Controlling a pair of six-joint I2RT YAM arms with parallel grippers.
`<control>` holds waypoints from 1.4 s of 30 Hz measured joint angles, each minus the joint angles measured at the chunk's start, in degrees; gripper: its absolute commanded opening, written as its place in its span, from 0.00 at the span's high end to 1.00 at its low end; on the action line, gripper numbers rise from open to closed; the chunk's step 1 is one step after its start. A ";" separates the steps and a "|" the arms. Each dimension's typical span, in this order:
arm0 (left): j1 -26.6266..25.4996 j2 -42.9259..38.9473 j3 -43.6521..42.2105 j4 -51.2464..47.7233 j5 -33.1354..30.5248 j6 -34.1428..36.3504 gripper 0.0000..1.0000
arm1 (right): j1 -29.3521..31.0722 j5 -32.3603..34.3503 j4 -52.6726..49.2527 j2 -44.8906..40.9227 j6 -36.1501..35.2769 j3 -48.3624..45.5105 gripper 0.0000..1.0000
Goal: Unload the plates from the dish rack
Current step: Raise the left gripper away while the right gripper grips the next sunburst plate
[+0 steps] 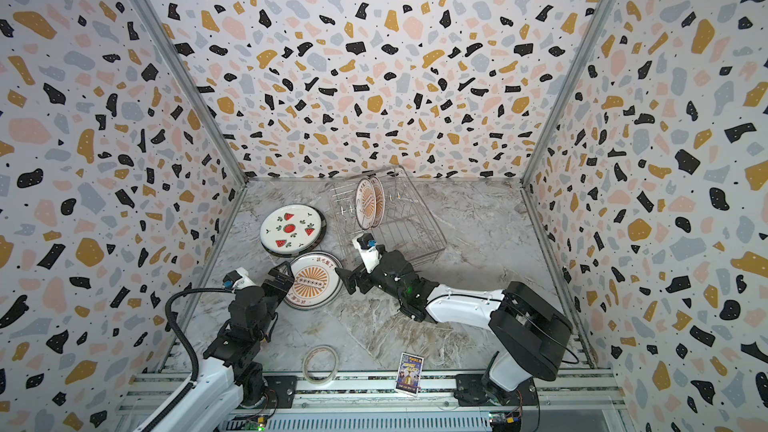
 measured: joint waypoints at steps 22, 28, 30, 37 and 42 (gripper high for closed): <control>-16.28 21.31 10.64 33.22 16.50 18.01 0.00 | -21.46 -14.38 1.20 5.70 6.67 8.31 0.10; -16.57 23.47 14.73 34.86 18.12 18.80 0.00 | -18.53 -9.35 -6.93 11.54 3.26 19.39 0.30; -16.57 24.04 14.73 36.26 17.38 18.56 0.00 | -17.57 -6.93 -10.10 13.16 1.53 23.17 0.36; -16.57 24.70 14.71 36.17 14.56 18.67 0.00 | -15.98 0.15 -19.26 17.77 -2.10 34.16 0.51; -16.57 23.56 12.87 38.45 12.79 18.36 0.00 | -15.98 4.96 -24.30 23.80 -2.54 40.98 0.57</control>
